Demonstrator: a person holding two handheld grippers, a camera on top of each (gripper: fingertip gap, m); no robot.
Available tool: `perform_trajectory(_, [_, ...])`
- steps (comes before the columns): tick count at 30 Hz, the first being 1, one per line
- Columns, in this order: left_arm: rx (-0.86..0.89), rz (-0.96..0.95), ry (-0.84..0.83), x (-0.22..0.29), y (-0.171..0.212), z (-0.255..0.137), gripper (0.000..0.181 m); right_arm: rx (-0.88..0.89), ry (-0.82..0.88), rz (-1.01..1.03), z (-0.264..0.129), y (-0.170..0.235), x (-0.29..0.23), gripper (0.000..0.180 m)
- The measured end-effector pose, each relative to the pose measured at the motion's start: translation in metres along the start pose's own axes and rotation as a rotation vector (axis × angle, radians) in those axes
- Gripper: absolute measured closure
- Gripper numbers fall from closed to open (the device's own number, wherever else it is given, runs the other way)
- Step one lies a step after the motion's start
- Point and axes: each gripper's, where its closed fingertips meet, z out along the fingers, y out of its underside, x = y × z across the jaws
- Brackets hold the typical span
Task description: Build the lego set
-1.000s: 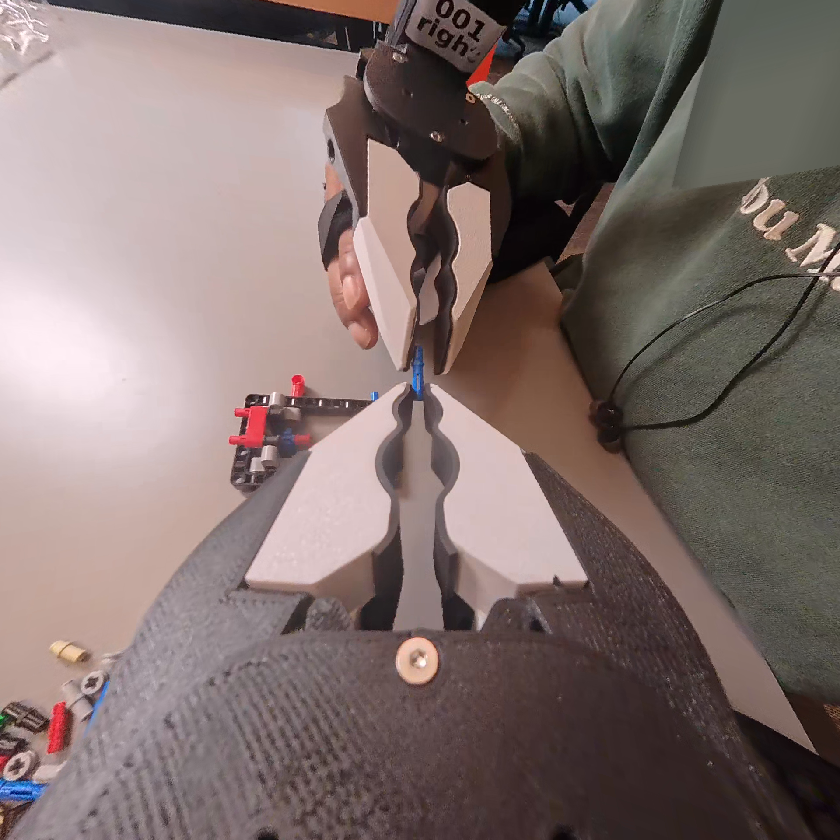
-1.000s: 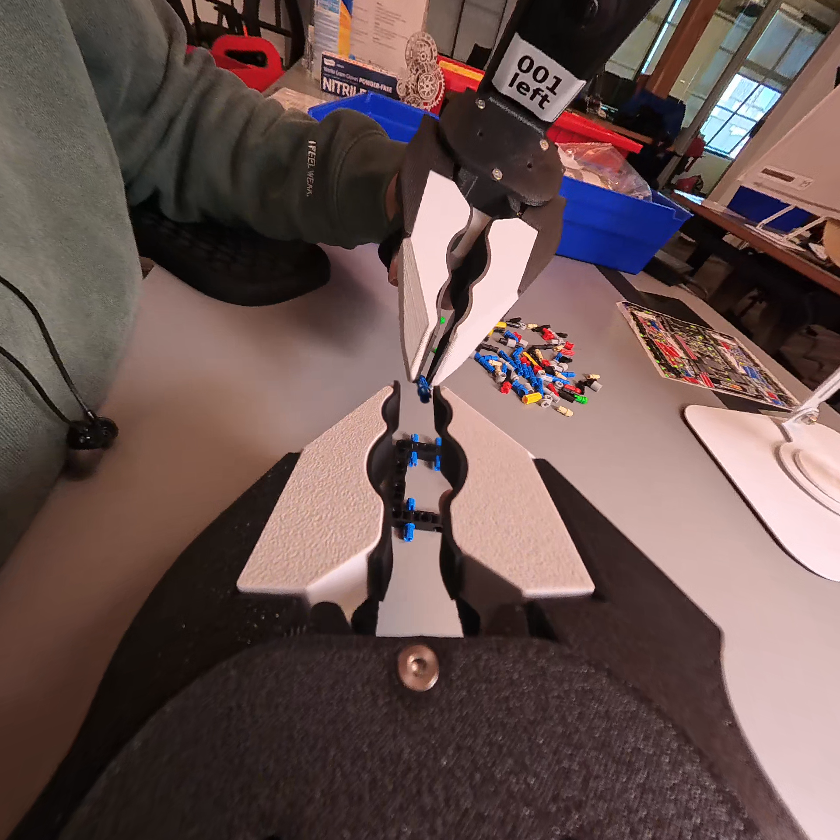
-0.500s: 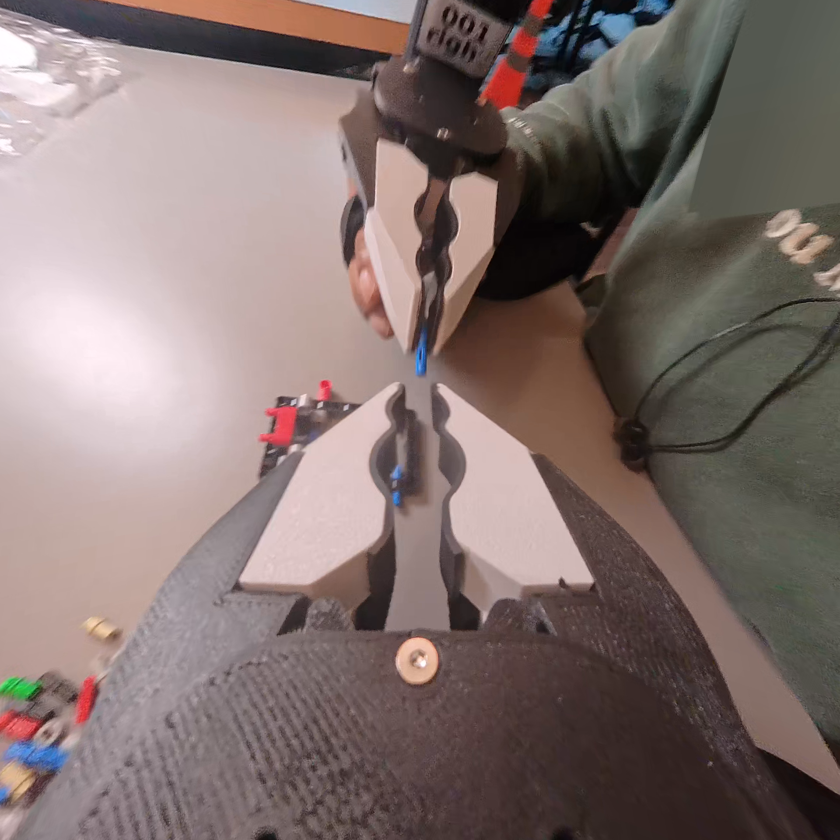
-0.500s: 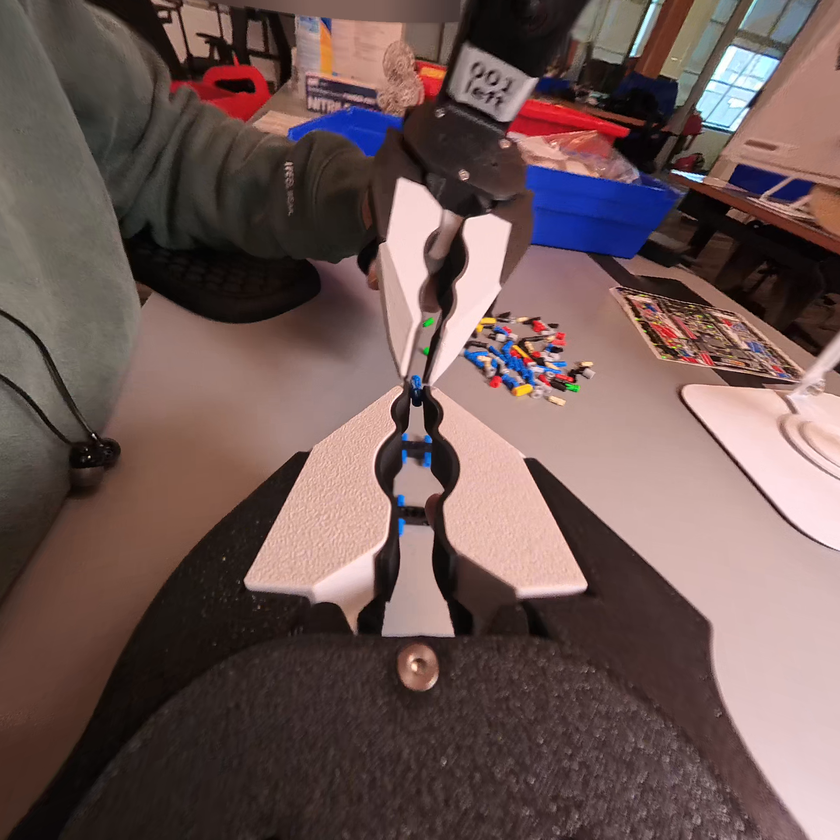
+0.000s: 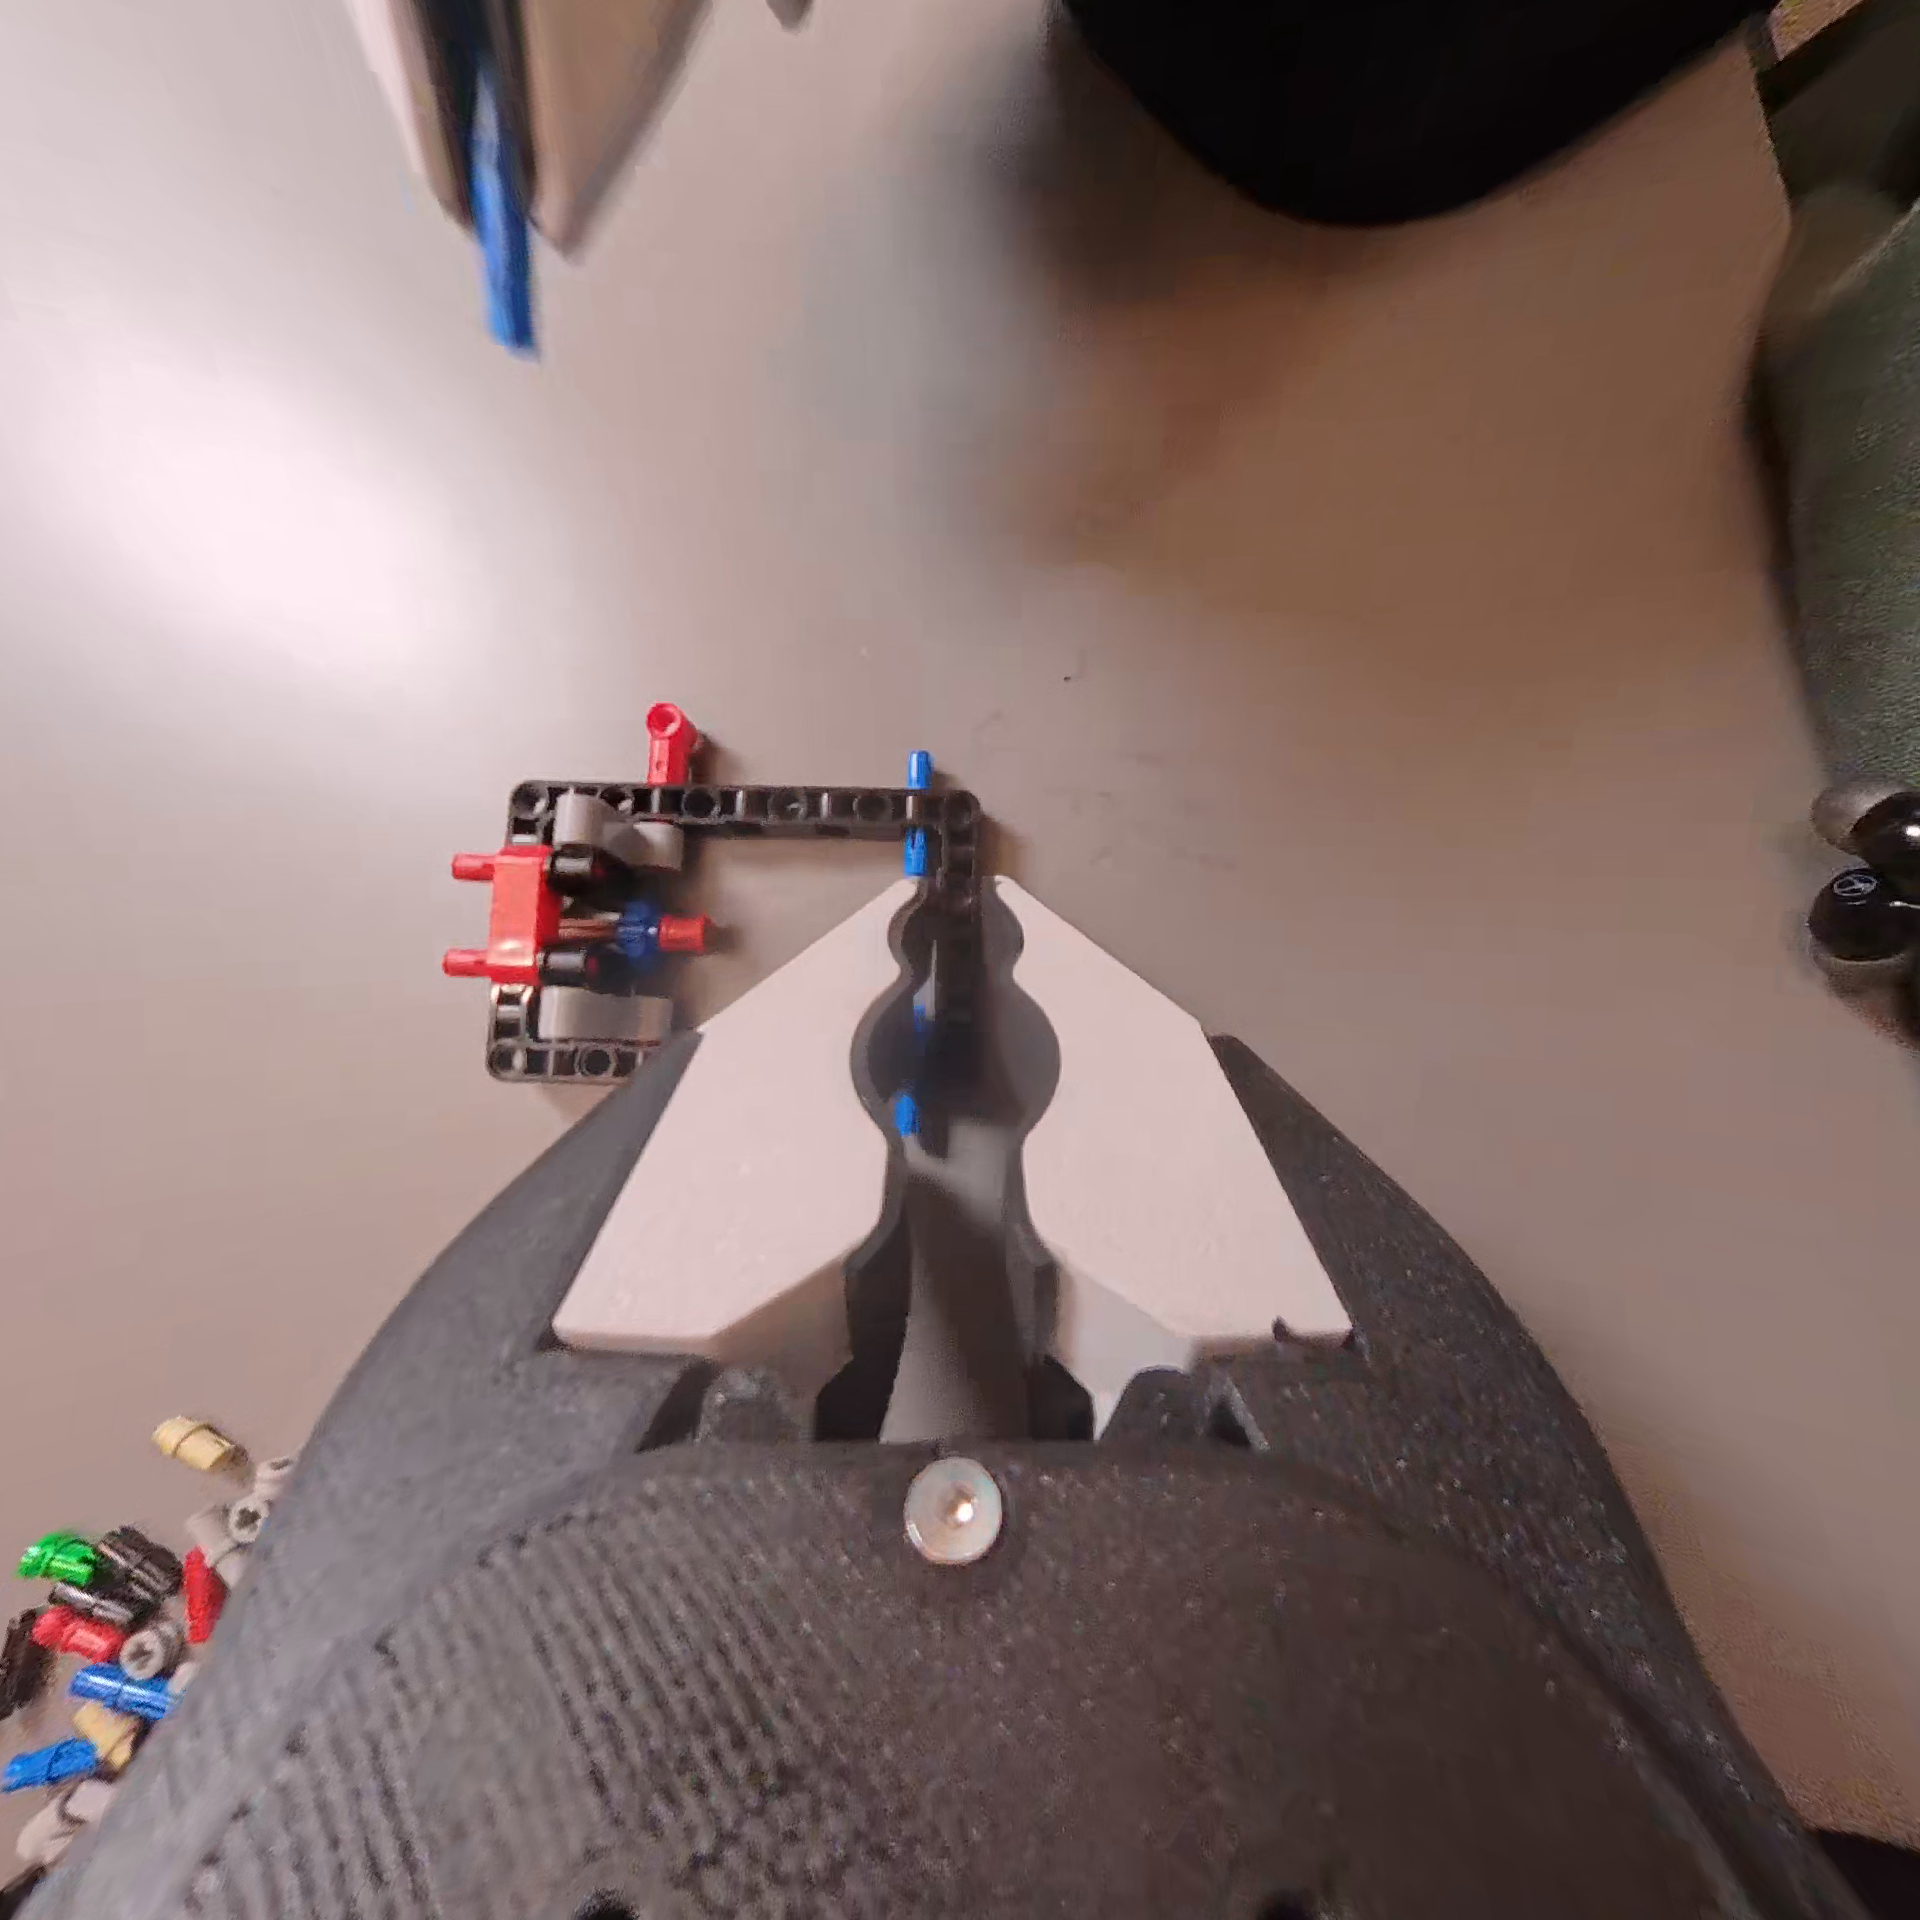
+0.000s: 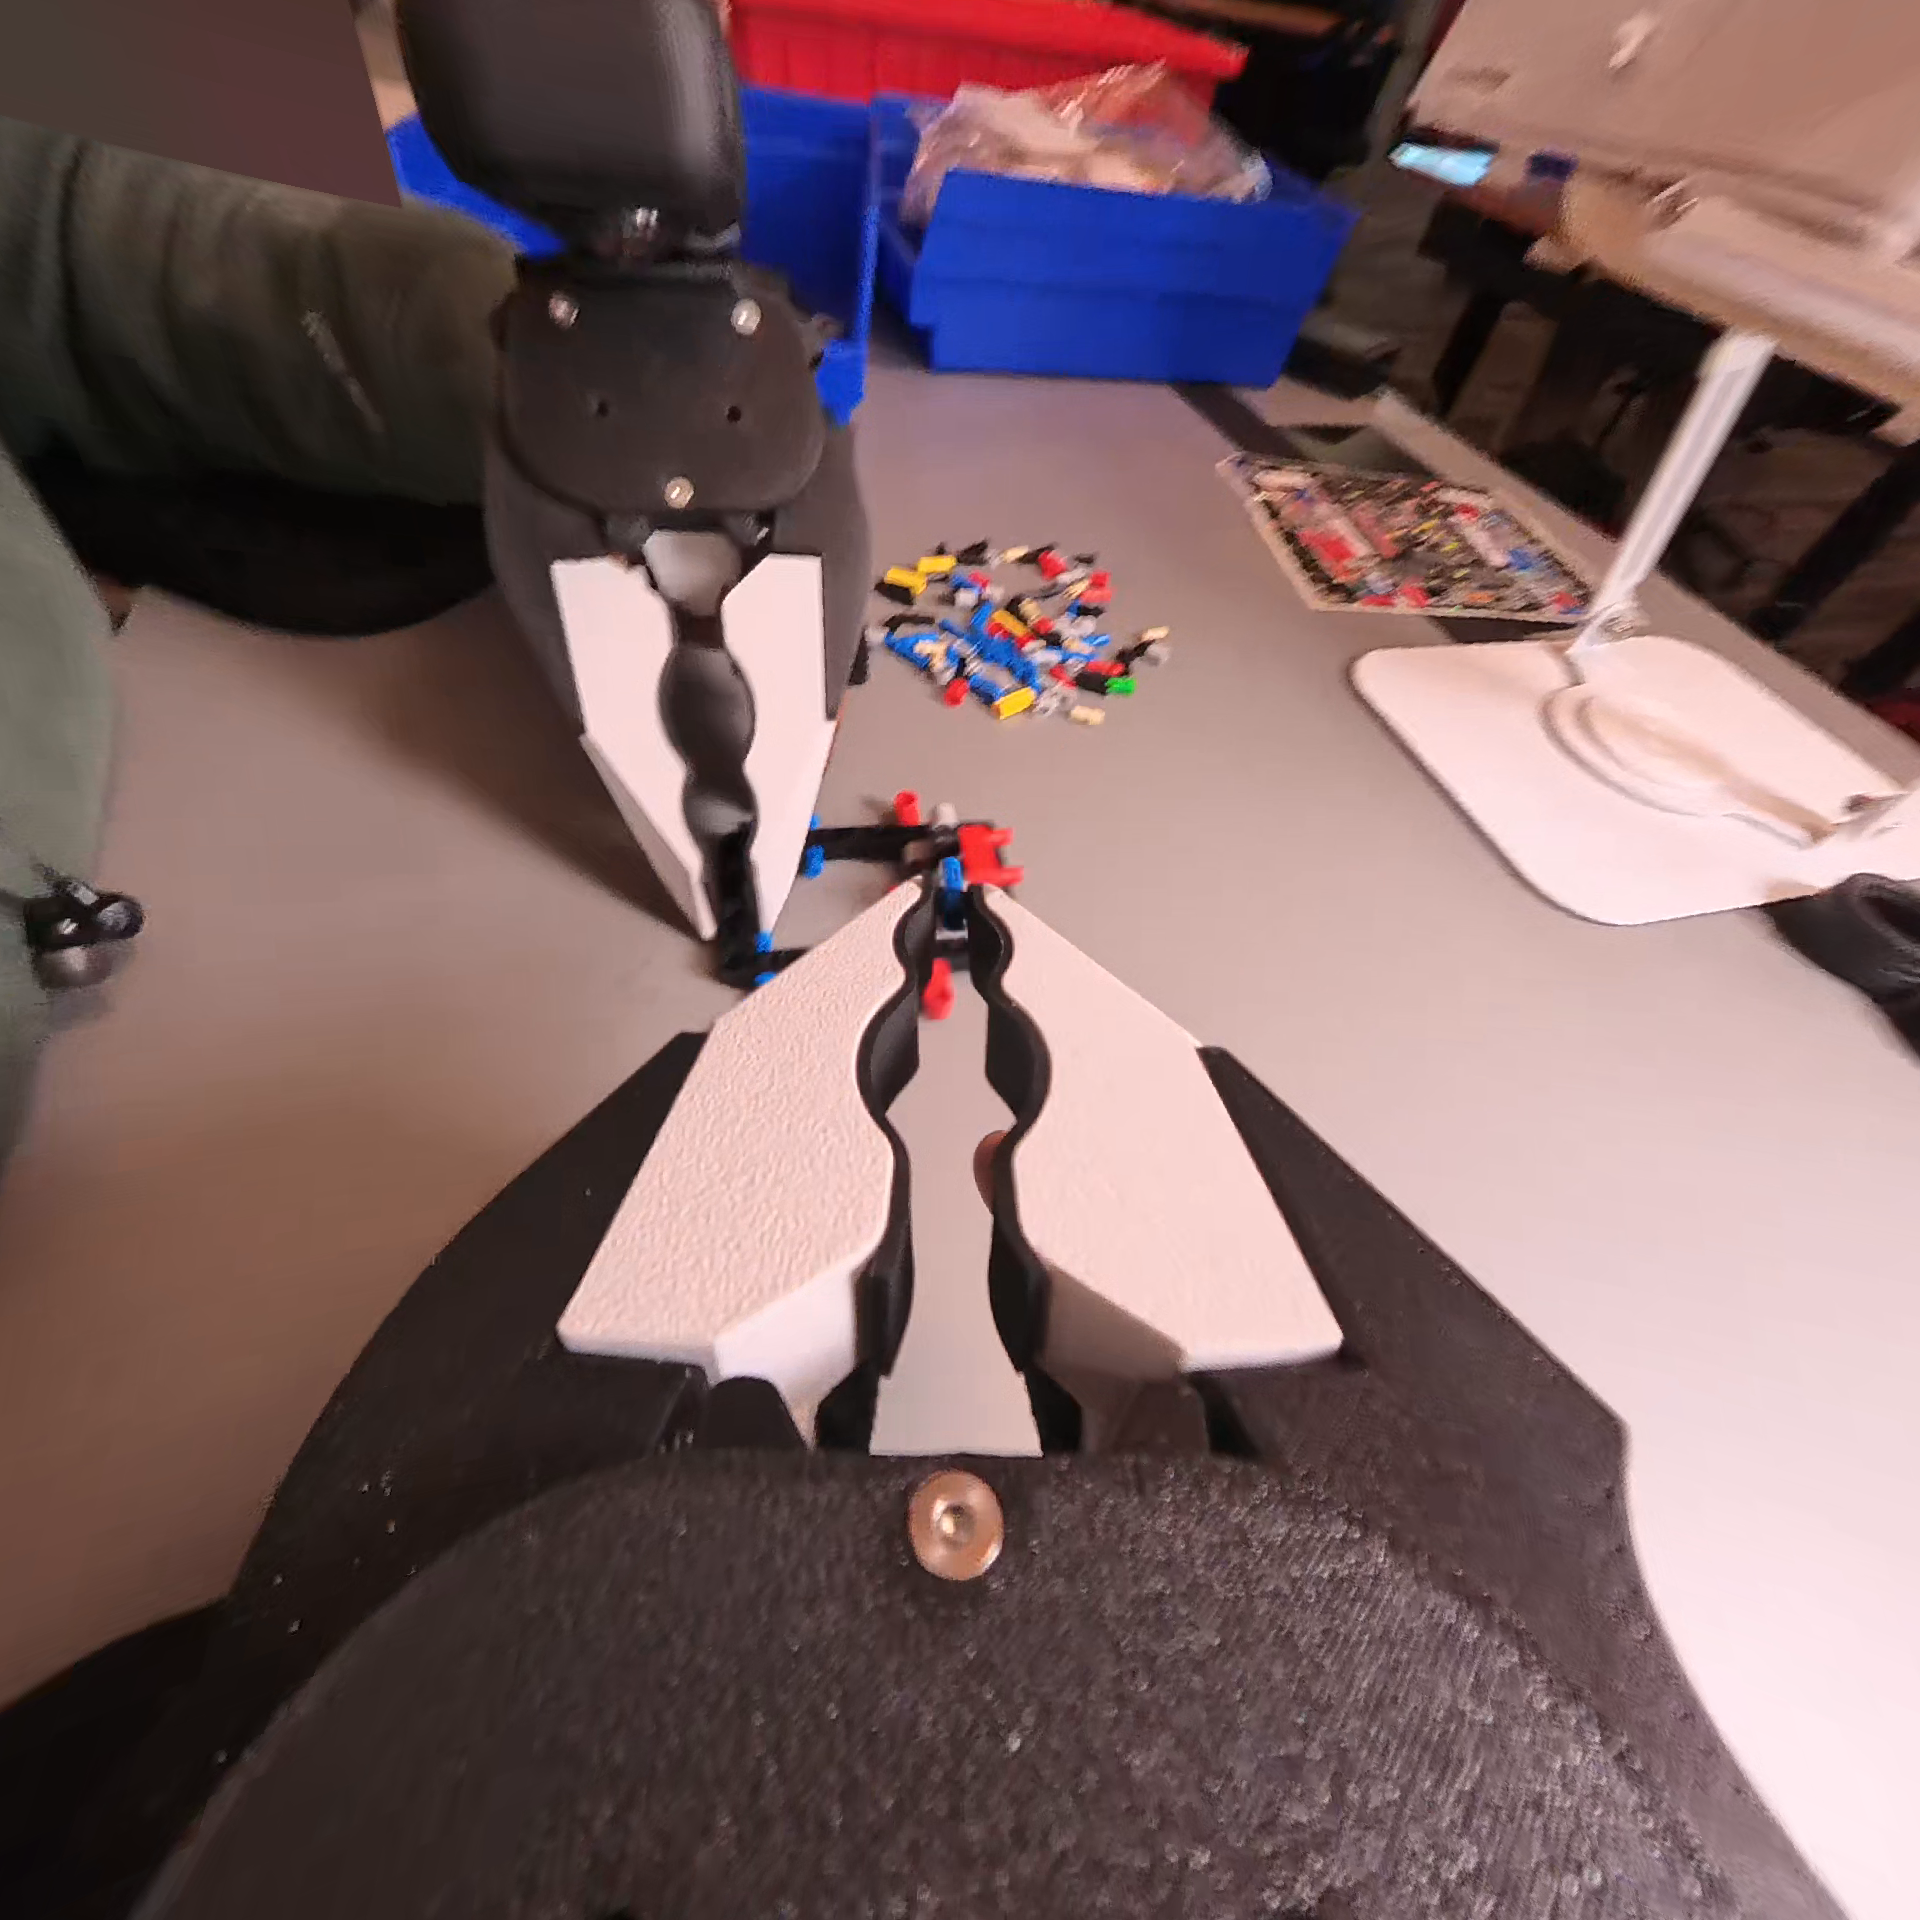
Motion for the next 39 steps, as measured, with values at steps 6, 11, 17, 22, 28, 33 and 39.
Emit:
perform_trajectory(6, [0.158, -0.026, 0.068, 0.005, -0.019, -0.006, 0.174, -0.045, -0.080, 0.011, 0.011, 0.013, -0.018, 0.177])
perform_trajectory(11, [0.488, -0.092, 0.178, 0.009, -0.059, -0.044, 0.175, 0.048, -0.142, 0.031, 0.005, -0.005, -0.028, 0.177])
perform_trajectory(17, [0.591, -0.169, 0.315, 0.016, -0.063, -0.051, 0.175, 0.072, -0.181, 0.012, 0.003, -0.011, -0.038, 0.177])
perform_trajectory(22, [0.620, -0.193, 0.364, 0.019, -0.066, -0.054, 0.175, 0.032, -0.217, 0.011, 0.004, -0.004, -0.043, 0.177])
perform_trajectory(28, [0.526, -0.165, 0.380, 0.026, -0.057, -0.044, 0.175, -0.034, -0.245, -0.021, 0.007, 0.005, -0.051, 0.177])
perform_trajectory(33, [0.344, -0.117, 0.278, 0.023, -0.036, -0.018, 0.174, -0.089, -0.232, -0.025, 0.009, 0.015, -0.048, 0.177])
perform_trajectory(39, [0.221, -0.110, 0.168, 0.015, -0.022, -0.001, 0.173, -0.130, -0.192, -0.074, 0.016, 0.022, -0.047, 0.177])
